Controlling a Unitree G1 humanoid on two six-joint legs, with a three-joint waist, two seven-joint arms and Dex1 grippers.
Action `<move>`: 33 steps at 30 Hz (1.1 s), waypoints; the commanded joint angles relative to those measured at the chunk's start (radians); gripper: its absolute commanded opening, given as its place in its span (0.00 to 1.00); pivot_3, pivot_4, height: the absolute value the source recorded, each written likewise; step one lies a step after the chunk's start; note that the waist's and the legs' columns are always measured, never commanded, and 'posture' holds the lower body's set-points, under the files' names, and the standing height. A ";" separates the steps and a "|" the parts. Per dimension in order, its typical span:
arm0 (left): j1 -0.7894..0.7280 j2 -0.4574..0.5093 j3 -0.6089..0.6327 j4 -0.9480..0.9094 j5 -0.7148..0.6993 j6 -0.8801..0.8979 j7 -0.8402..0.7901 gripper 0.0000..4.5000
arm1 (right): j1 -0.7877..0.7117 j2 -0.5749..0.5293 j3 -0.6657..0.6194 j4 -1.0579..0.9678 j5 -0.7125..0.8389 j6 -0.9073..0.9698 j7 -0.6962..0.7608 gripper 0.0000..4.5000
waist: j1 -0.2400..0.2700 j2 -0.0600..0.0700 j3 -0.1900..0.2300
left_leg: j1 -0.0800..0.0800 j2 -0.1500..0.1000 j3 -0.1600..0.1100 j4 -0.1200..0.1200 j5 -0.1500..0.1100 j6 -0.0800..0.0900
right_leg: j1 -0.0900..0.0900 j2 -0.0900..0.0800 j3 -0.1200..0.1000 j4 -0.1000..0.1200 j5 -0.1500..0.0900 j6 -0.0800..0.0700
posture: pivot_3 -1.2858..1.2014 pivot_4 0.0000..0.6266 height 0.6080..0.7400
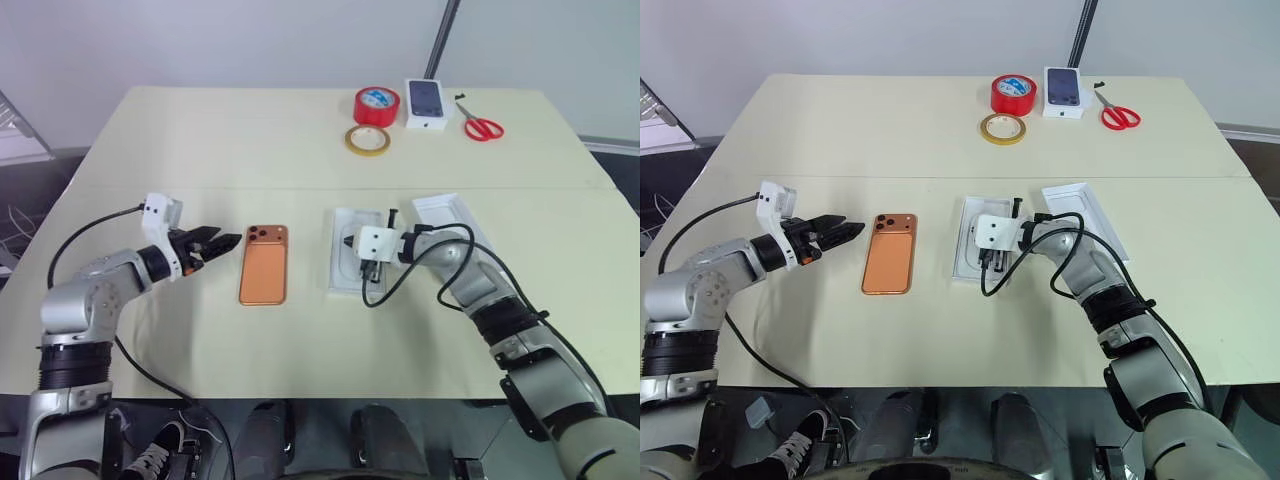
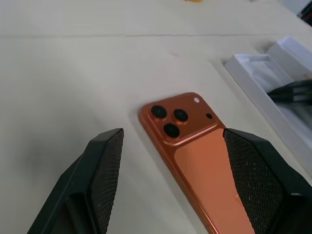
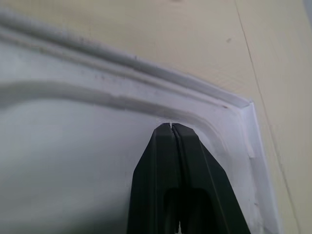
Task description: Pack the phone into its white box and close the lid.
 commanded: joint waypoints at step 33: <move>-0.093 -0.233 0.016 0.034 -0.092 0.551 0.292 0.76 | -0.077 0.204 0.224 -0.213 -0.085 0.425 0.097 0.01 | 0.013 0.001 -0.002 | 0.003 -0.002 -0.002 0.001 0.001 -0.003 | -0.001 -0.002 -0.002 0.003 0.000 0.000 | 0.52 0.24 0.91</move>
